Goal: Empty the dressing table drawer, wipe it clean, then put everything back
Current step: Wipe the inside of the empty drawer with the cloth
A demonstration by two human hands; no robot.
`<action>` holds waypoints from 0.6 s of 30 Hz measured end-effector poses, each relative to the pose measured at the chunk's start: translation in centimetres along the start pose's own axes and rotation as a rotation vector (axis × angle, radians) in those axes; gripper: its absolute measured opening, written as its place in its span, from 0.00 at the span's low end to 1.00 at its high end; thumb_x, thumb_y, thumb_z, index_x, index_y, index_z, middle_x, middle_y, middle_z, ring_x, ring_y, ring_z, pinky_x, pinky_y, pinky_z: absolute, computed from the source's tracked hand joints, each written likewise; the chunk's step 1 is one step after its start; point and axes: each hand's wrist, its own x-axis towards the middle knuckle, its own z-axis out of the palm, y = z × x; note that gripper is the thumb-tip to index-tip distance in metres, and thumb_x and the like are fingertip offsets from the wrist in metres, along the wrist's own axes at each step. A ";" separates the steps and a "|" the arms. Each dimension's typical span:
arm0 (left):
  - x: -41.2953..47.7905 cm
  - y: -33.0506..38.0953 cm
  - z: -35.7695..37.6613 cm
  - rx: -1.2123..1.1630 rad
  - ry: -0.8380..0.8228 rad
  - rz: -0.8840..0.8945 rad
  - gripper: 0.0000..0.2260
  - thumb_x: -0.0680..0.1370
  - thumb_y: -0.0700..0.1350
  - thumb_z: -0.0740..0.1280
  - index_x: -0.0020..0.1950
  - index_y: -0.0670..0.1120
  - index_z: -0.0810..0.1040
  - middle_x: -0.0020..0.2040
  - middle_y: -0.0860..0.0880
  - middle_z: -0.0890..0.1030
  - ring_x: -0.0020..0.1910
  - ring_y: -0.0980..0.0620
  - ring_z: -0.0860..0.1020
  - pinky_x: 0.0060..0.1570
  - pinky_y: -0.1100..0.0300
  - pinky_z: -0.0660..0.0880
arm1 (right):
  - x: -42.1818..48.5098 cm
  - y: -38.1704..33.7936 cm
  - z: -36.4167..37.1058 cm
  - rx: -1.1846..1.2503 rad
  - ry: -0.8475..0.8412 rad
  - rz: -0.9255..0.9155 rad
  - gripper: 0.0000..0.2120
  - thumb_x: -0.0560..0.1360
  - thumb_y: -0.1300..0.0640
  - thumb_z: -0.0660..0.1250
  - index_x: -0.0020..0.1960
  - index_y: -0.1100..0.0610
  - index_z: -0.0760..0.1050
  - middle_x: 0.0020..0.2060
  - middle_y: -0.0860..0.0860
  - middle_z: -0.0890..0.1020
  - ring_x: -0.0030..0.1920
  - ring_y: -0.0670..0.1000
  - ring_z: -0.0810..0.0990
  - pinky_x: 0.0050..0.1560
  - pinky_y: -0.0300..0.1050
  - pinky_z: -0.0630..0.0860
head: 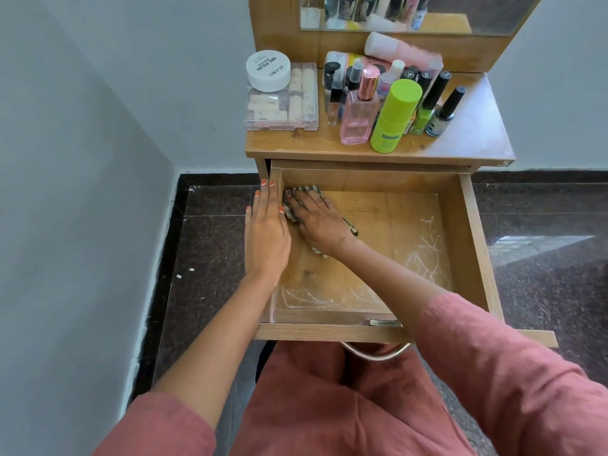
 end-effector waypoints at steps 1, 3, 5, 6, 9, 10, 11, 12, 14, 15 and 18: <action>0.0 0.0 0.0 0.003 0.001 0.001 0.20 0.82 0.41 0.48 0.75 0.43 0.53 0.76 0.46 0.53 0.76 0.50 0.52 0.74 0.56 0.47 | 0.0 -0.2 0.1 -0.005 0.017 0.007 0.25 0.80 0.57 0.50 0.75 0.57 0.48 0.75 0.52 0.54 0.74 0.52 0.51 0.71 0.51 0.52; 0.0 0.0 0.0 0.009 0.000 0.003 0.20 0.82 0.41 0.48 0.75 0.43 0.53 0.76 0.46 0.53 0.76 0.50 0.52 0.74 0.55 0.48 | 0.2 -0.7 0.4 -0.022 0.026 0.047 0.25 0.80 0.57 0.49 0.75 0.57 0.48 0.74 0.52 0.55 0.74 0.52 0.52 0.71 0.52 0.53; 0.0 0.0 0.0 0.013 -0.002 0.002 0.20 0.82 0.41 0.48 0.75 0.43 0.53 0.76 0.46 0.53 0.75 0.50 0.53 0.74 0.55 0.48 | 0.3 -1.1 0.4 -0.025 0.030 0.109 0.24 0.80 0.57 0.49 0.75 0.56 0.48 0.74 0.51 0.55 0.74 0.52 0.52 0.70 0.53 0.53; 0.0 0.0 0.0 0.013 -0.001 0.002 0.20 0.82 0.41 0.48 0.75 0.44 0.53 0.76 0.46 0.53 0.75 0.50 0.53 0.74 0.55 0.48 | 0.4 -1.2 0.4 -0.028 0.038 0.126 0.24 0.80 0.57 0.49 0.75 0.56 0.49 0.74 0.51 0.56 0.74 0.53 0.53 0.70 0.53 0.54; 0.0 0.0 -0.1 0.046 0.005 0.001 0.20 0.82 0.42 0.48 0.75 0.44 0.54 0.76 0.46 0.54 0.75 0.49 0.54 0.74 0.54 0.50 | 0.1 -1.1 0.4 -0.061 0.082 0.125 0.22 0.77 0.56 0.50 0.70 0.55 0.64 0.68 0.50 0.70 0.68 0.51 0.68 0.63 0.47 0.68; -0.1 0.0 -0.1 0.069 0.006 0.002 0.20 0.82 0.42 0.48 0.75 0.44 0.54 0.76 0.46 0.55 0.75 0.49 0.54 0.74 0.54 0.50 | -0.1 -1.1 0.2 -0.048 0.059 0.138 0.22 0.73 0.54 0.51 0.64 0.54 0.73 0.61 0.48 0.78 0.61 0.49 0.76 0.55 0.43 0.74; -0.1 0.0 -0.1 0.091 0.006 0.003 0.20 0.82 0.42 0.48 0.75 0.44 0.54 0.76 0.46 0.55 0.75 0.49 0.53 0.74 0.53 0.50 | -0.3 -1.0 0.1 -0.035 0.017 0.149 0.23 0.70 0.52 0.51 0.58 0.52 0.78 0.55 0.46 0.82 0.54 0.47 0.80 0.48 0.39 0.76; -0.1 0.0 0.0 0.107 0.006 0.002 0.20 0.82 0.42 0.48 0.75 0.44 0.53 0.76 0.47 0.54 0.75 0.49 0.53 0.74 0.53 0.51 | -0.7 -1.0 -0.1 -0.040 0.006 0.154 0.24 0.68 0.51 0.51 0.56 0.51 0.79 0.53 0.45 0.82 0.52 0.46 0.81 0.45 0.38 0.76; -0.1 -0.1 0.0 0.123 0.005 0.000 0.20 0.82 0.42 0.48 0.75 0.44 0.53 0.76 0.47 0.54 0.76 0.50 0.53 0.74 0.52 0.51 | -1.5 -0.3 -0.1 -0.036 0.037 0.178 0.22 0.73 0.53 0.52 0.64 0.53 0.72 0.62 0.48 0.77 0.62 0.48 0.75 0.55 0.41 0.72; 0.0 -0.2 0.1 0.124 0.004 0.000 0.20 0.82 0.42 0.48 0.75 0.44 0.53 0.76 0.47 0.54 0.76 0.50 0.52 0.74 0.52 0.51 | -1.6 0.4 0.5 -0.034 0.087 0.137 0.22 0.76 0.54 0.52 0.70 0.55 0.64 0.69 0.50 0.70 0.68 0.50 0.67 0.63 0.45 0.66; -0.1 -0.2 0.1 0.112 0.003 -0.001 0.20 0.82 0.41 0.48 0.75 0.44 0.53 0.76 0.47 0.54 0.75 0.50 0.53 0.74 0.53 0.51 | -2.9 2.6 0.7 0.032 0.081 0.193 0.25 0.79 0.55 0.51 0.75 0.55 0.50 0.75 0.51 0.55 0.74 0.52 0.52 0.72 0.50 0.51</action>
